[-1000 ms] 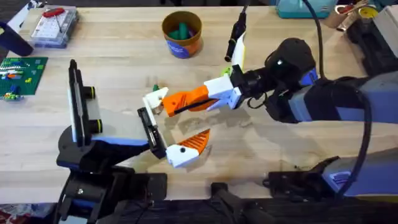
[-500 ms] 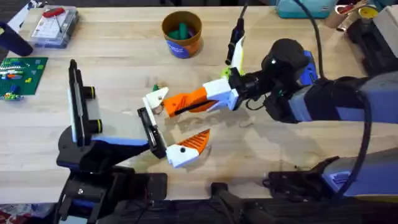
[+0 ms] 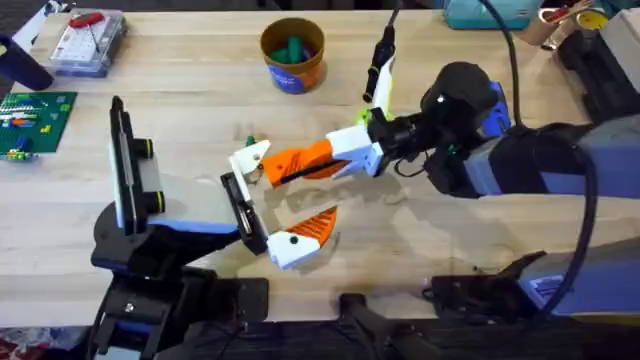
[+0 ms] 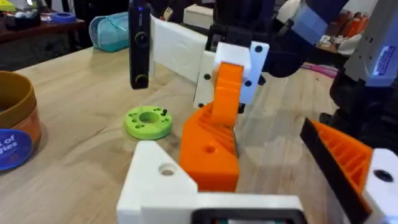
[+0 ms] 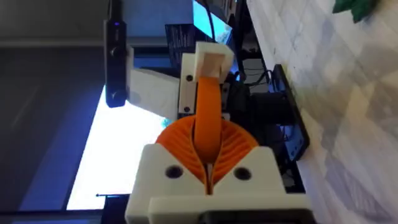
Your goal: Pick up the gripper from the table and insert it into the empty holder that is missing its gripper. Then pick up a screw, insert it into the mounting hole, and use the screwdriver to tighten it. Finally, clean up the table by picking up the vegetable and placing it into the bucket.
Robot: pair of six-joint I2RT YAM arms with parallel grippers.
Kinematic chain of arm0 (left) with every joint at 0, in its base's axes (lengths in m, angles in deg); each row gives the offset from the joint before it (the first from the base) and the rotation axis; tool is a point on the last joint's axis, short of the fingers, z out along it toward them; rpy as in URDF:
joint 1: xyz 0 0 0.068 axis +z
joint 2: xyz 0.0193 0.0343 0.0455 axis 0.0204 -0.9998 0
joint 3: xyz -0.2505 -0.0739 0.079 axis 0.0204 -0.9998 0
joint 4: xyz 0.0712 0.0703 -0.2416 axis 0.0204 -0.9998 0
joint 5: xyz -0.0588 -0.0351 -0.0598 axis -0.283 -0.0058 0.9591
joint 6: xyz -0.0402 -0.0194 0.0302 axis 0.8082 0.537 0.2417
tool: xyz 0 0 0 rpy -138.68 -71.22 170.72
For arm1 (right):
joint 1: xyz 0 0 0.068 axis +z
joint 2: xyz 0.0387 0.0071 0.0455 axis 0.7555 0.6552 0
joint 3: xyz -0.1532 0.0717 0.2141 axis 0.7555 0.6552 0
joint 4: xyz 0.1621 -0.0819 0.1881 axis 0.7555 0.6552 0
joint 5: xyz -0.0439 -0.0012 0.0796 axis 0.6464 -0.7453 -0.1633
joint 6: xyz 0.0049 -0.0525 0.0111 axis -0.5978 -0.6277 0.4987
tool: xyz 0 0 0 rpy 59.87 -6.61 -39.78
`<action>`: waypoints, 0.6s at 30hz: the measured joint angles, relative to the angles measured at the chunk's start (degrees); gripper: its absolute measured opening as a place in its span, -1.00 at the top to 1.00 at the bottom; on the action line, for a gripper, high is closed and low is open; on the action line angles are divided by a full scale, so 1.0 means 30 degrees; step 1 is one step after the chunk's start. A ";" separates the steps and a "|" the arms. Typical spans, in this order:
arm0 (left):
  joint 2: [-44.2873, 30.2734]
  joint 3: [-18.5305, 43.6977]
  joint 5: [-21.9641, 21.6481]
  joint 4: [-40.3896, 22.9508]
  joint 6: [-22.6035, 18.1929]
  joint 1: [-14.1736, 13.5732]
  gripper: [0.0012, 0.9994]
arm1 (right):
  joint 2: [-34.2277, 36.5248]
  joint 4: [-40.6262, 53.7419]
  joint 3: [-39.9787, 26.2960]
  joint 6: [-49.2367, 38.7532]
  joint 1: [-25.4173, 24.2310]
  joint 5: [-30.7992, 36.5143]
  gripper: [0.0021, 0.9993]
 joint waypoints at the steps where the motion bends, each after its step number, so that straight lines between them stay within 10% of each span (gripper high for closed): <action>1: 0.0000 0.0000 0.0002 0.0002 0.0000 0.0000 -0.98 | 0.0000 0.0447 0.0000 -0.0024 0.0000 0.0034 0.97; 18: 0.0000 0.0000 -0.0010 0.0005 0.0000 0.0000 -0.98 | 0.0000 0.0444 0.0000 0.0150 0.0000 0.0145 0.97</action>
